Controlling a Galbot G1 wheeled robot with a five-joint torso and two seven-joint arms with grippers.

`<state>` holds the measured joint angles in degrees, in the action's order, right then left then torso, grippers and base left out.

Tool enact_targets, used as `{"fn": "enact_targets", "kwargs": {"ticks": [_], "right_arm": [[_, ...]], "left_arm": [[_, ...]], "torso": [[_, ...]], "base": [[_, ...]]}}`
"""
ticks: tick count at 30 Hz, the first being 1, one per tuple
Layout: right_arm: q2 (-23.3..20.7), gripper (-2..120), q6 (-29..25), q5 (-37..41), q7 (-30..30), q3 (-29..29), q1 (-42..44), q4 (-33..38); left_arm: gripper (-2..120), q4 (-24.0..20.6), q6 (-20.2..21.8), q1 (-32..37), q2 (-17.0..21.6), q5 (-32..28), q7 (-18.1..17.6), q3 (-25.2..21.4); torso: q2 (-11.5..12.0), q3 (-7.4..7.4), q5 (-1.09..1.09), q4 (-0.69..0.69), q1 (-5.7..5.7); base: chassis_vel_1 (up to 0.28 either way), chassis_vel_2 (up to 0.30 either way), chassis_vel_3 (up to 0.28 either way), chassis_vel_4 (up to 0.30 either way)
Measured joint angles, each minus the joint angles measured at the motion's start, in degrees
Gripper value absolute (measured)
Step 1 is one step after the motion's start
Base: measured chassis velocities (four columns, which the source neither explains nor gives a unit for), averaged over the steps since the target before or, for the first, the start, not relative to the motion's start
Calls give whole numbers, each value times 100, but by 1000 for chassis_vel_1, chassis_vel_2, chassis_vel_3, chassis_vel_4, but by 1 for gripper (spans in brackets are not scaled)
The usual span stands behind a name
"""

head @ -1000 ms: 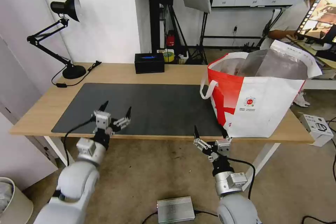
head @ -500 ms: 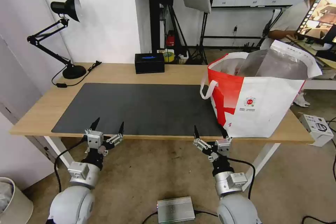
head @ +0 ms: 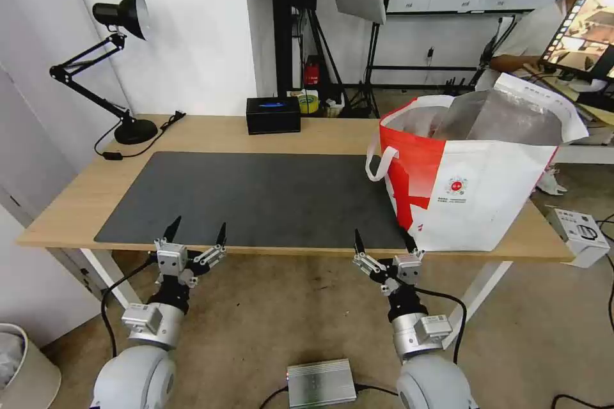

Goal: Pick up the trash from the table and place it into the takeout bag.

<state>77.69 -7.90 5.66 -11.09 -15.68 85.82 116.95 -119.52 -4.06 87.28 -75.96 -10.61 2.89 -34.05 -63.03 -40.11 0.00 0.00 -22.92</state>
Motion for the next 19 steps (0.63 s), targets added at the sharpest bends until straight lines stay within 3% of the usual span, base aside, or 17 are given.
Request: {"fn": "enact_targets", "kwargs": {"ticks": [19], "right_arm": [[0,100,0,0,0,0,0,0]], "left_arm": [[100,9,-2,-2,11,5,0,7]], "torso": [[1,0,0,0,0]], "base": [[0,0,0,0]]}}
